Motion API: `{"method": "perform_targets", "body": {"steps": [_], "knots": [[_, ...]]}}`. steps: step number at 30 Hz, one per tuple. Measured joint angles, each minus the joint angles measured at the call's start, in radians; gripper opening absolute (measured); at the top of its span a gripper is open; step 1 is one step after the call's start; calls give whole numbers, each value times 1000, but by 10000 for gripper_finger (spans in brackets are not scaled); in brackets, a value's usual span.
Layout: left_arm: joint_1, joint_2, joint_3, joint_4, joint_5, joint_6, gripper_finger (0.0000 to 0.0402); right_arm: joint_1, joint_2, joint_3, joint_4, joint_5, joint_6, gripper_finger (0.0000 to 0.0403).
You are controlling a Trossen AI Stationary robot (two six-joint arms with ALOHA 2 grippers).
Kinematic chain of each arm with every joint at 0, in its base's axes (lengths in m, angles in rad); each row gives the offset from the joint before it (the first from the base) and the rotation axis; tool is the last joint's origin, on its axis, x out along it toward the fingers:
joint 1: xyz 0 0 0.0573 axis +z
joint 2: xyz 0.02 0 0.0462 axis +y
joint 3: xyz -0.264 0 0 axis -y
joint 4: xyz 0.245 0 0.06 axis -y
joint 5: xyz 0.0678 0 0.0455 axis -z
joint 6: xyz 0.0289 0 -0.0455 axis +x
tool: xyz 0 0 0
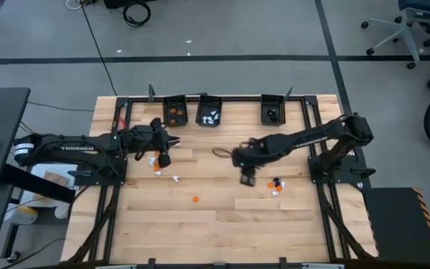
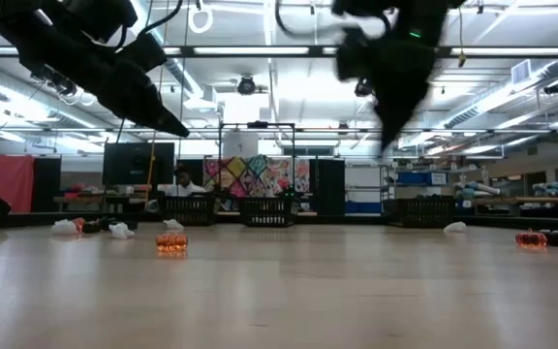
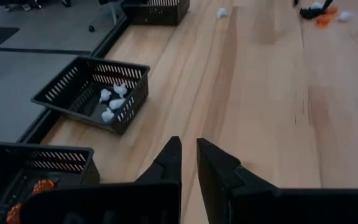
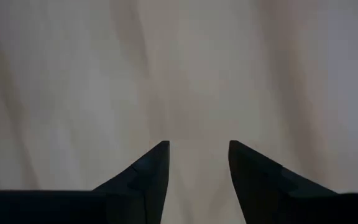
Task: Sort Halloween decoration
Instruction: Put the white ghost toy into the middle black bin
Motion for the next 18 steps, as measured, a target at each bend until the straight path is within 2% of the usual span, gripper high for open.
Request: {"method": "perform_targets", "body": {"steps": [4,7,12,18], "knots": [[0,38,0,27,0,1,27,42,2,2,-211,-106,60,181],[0,60,0,42,0,1,27,69,7,-14,-314,-129,126,202],[-1,65,0,54,1,27,27,85,3,-78,-373,-163,195,236],[-1,64,0,58,1,34,27,107,3,-164,-311,-175,169,237]]}}
